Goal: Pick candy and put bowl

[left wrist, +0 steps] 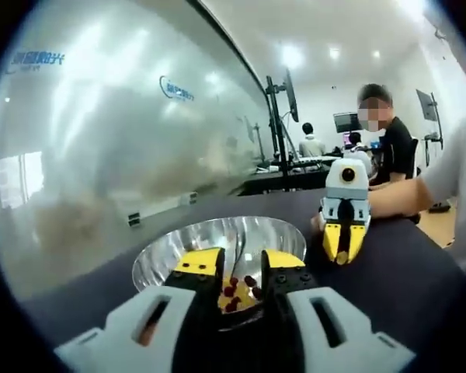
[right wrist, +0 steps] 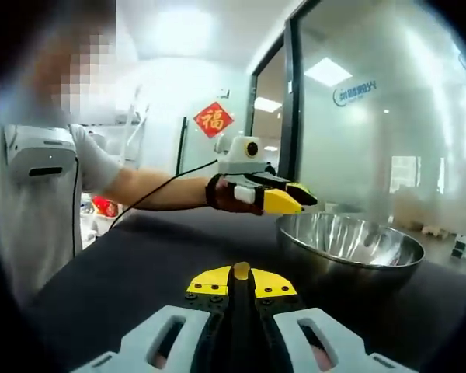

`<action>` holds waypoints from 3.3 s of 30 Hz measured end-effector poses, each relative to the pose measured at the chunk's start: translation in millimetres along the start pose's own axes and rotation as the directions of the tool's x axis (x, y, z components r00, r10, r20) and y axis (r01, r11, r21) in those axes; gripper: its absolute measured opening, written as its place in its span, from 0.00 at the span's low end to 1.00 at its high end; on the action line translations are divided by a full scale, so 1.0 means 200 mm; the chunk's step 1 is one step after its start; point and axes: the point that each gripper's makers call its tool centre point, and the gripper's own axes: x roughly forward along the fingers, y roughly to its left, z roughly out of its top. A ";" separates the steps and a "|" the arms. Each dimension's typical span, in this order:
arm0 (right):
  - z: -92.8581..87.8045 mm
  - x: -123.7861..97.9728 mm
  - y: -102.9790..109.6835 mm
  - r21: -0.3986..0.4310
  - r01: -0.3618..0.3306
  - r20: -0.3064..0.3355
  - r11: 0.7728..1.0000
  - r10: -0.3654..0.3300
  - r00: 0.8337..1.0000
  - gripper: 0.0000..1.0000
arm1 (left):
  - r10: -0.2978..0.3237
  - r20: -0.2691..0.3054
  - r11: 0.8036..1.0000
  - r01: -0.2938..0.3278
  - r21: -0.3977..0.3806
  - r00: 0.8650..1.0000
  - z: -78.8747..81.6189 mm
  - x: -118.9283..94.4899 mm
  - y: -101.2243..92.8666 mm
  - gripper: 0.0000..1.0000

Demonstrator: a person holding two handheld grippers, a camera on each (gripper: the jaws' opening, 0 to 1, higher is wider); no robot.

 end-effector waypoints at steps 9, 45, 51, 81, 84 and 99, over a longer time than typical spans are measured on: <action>0.23 -0.10 -0.23 -0.029 0.184 0.132 0.982 -0.179 0.975 0.03 | -0.097 -0.010 0.994 0.096 -0.060 0.995 -0.16 -0.19 -0.33 0.15; 0.20 -0.04 -0.21 -0.076 0.126 -0.006 0.989 -0.127 0.992 0.12 | -0.157 -0.182 0.986 0.164 0.022 0.971 -0.49 -0.16 -0.49 0.15; -0.14 -0.14 -0.02 0.051 0.078 -0.104 0.996 -0.073 0.992 0.12 | -0.164 -0.197 0.985 0.172 0.027 0.967 -0.51 -0.14 -0.50 0.15; -0.16 -0.10 -0.02 0.067 0.038 -0.078 0.997 -0.033 0.996 0.12 | -0.151 -0.022 0.981 0.147 -0.124 0.988 -0.16 -0.10 -0.42 0.02; -0.17 -0.10 -0.03 0.068 0.045 -0.081 0.997 -0.039 0.996 0.12 | -0.130 0.021 0.985 0.131 -0.109 0.991 0.02 -0.08 -0.31 0.02; -0.16 -0.10 -0.05 0.062 0.051 -0.074 0.997 -0.046 0.996 0.12 | -0.014 -0.121 0.996 0.002 -0.093 0.993 -0.02 0.15 0.14 0.03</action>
